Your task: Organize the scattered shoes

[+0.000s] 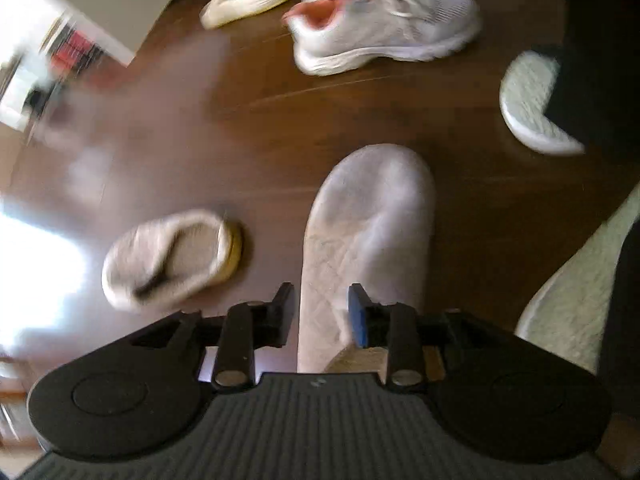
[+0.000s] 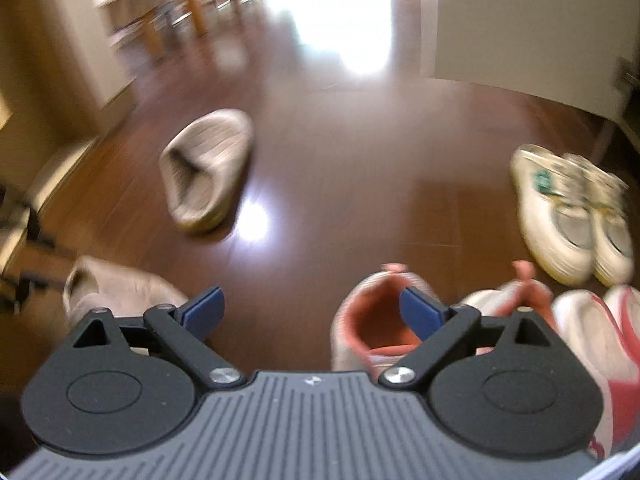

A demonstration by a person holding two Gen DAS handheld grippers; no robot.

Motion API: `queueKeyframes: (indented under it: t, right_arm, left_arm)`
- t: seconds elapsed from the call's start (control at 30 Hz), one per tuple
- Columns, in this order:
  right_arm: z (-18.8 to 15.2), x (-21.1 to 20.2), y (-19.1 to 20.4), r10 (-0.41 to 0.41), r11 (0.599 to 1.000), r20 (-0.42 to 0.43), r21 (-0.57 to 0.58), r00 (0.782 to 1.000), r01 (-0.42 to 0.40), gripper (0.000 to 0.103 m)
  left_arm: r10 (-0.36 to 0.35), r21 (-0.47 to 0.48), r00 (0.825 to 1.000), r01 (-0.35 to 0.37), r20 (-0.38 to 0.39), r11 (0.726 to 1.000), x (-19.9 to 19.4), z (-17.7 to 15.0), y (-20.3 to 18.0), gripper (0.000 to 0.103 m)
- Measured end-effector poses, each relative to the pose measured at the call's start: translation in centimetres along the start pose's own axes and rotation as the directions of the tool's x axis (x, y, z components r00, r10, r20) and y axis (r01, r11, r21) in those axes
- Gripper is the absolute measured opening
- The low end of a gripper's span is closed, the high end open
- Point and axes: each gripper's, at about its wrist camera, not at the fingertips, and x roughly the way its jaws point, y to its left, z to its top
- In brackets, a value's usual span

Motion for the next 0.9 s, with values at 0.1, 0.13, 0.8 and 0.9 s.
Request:
queueKeyframes:
  t: [0.1,0.13,0.8,0.9]
  right_arm:
    - [-0.1,1.7,2.6,0.118,0.986,-0.059,-0.115,0.991,-0.124,0.093]
    - [-0.1,2.5,4.1,0.167,0.969,-0.077,-0.174,0.983,-0.178,0.093]
    - [3.4,9.6,12.9,0.372,0.862,-0.05,-0.353,0.927,-0.364,0.02]
    - [6.0,6.9,7.6,0.286,0.933,0.096,-0.254,0.953,-0.255,0.021]
  left_arm:
    - [0.038,-0.116,0.997,-0.046,-0.073,0.992,-1.8,-0.3,0.7,0.049]
    - [0.055,-0.148,0.994,-0.069,-0.099,0.987,-2.5,-0.5,0.7,0.049]
    - [0.087,-0.761,0.983,-0.182,-0.164,0.622,-12.2,-2.1,7.0,0.061]
    - [0.091,-0.759,0.982,-0.184,-0.163,0.624,-11.8,-1.6,7.2,0.061]
